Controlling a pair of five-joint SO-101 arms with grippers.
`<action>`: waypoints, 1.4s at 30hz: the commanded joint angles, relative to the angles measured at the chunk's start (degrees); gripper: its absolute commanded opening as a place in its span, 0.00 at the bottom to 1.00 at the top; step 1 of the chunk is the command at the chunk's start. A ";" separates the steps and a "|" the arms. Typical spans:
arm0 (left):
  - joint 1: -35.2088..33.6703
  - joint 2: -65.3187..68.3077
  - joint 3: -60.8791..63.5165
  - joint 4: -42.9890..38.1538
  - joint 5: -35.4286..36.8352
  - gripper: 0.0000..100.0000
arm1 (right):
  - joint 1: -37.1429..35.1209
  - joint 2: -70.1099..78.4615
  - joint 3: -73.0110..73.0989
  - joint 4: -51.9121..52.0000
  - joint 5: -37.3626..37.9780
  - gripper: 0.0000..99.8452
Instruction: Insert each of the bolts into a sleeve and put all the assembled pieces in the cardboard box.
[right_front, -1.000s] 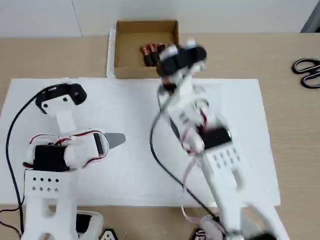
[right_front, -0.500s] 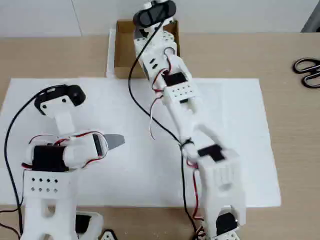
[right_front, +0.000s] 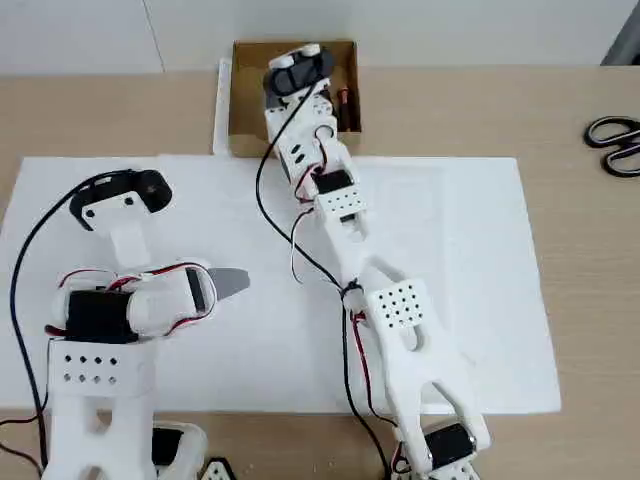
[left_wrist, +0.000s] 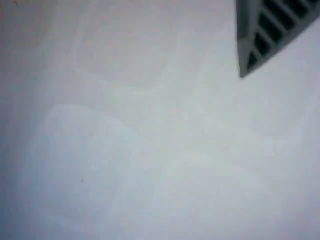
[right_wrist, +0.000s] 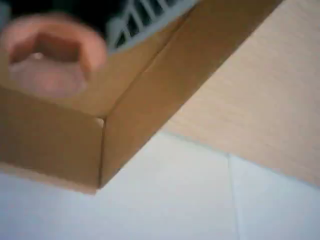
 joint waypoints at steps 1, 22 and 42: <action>-0.18 -1.41 -2.07 0.44 -0.18 0.34 | -0.40 0.75 -6.77 -1.10 0.88 0.01; 0.00 -1.41 -2.07 0.44 -0.18 0.34 | -0.48 2.15 -11.96 6.90 1.05 0.25; 0.18 -1.58 -18.42 0.44 -0.44 0.34 | 6.46 -28.88 -30.15 65.27 0.79 0.25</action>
